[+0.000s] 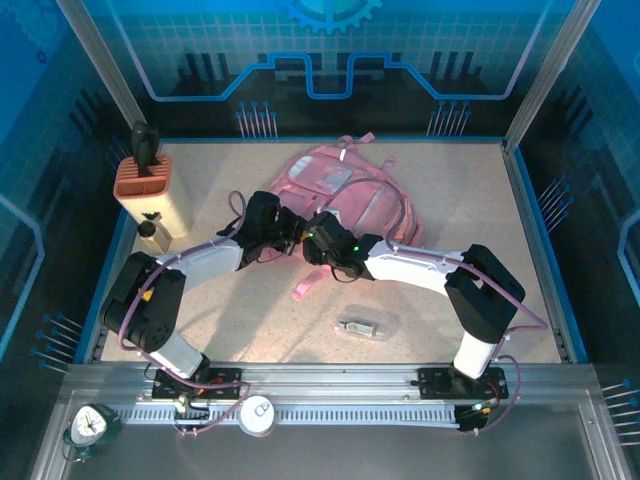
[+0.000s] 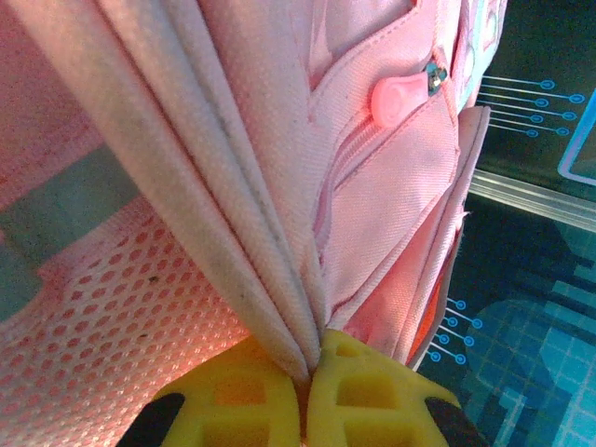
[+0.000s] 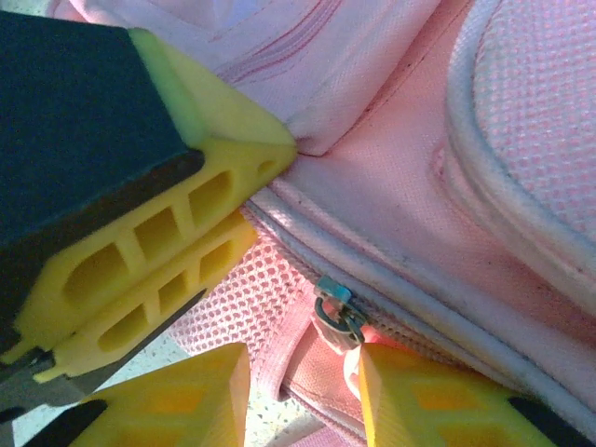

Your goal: Pack the student bag

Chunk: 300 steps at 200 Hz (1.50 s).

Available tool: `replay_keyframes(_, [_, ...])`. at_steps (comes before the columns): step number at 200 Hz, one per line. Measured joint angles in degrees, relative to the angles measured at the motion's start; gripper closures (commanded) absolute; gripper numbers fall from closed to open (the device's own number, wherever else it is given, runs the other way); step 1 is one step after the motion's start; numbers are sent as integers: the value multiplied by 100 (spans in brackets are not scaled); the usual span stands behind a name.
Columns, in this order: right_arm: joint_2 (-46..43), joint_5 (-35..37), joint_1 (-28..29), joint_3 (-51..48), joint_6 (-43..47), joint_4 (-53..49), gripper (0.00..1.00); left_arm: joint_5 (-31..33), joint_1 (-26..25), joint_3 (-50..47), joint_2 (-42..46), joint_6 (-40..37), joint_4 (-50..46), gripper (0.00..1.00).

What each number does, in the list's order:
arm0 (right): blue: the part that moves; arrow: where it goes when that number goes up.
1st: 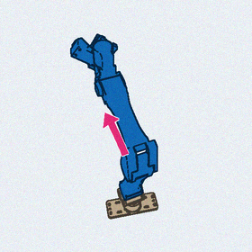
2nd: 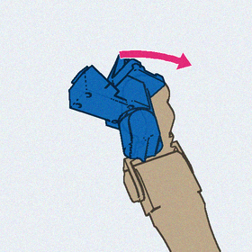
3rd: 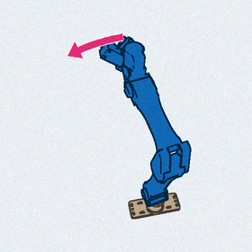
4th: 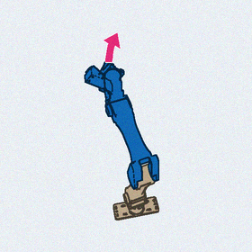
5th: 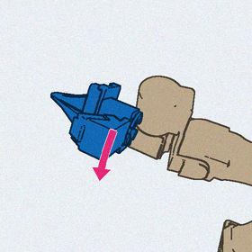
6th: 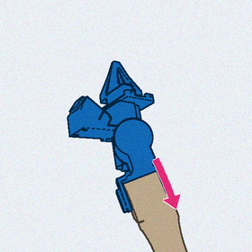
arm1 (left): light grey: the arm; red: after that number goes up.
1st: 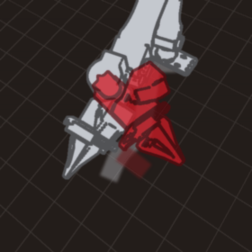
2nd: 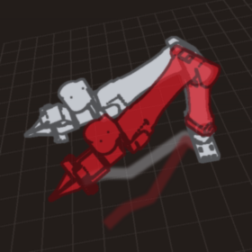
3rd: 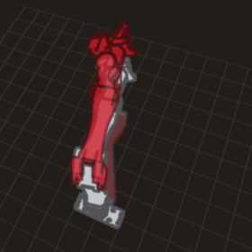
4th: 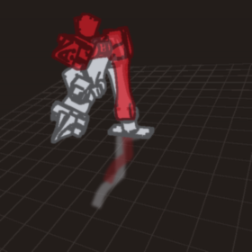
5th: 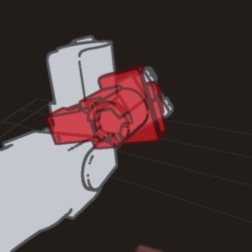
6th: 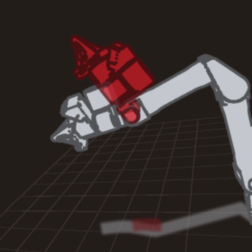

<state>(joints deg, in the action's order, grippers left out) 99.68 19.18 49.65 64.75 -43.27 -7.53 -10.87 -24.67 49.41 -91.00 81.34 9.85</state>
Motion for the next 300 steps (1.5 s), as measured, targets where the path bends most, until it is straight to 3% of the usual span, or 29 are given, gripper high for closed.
replay_keyframes(65, [-782,-341,-367,-1307,339,1565,64,323,-411,203,4,149,-170,100])
replay_keyframes(137, [-743,-791,-636,-1665,542,2295,73,623,-535,339,11,280,-361,100])
replay_keyframes(155, [-699,-739,-647,-1665,610,2295,86,682,-562,345,11,282,-400,100])
replay_keyframes(203, [-614,-669,-675,-1495,778,2052,99,791,-595,382,42,278,-514,100])
replay_keyframes(300, [-1119,-1049,-710,-898,315,37,100,831,-767,382,142,256,-669,100])
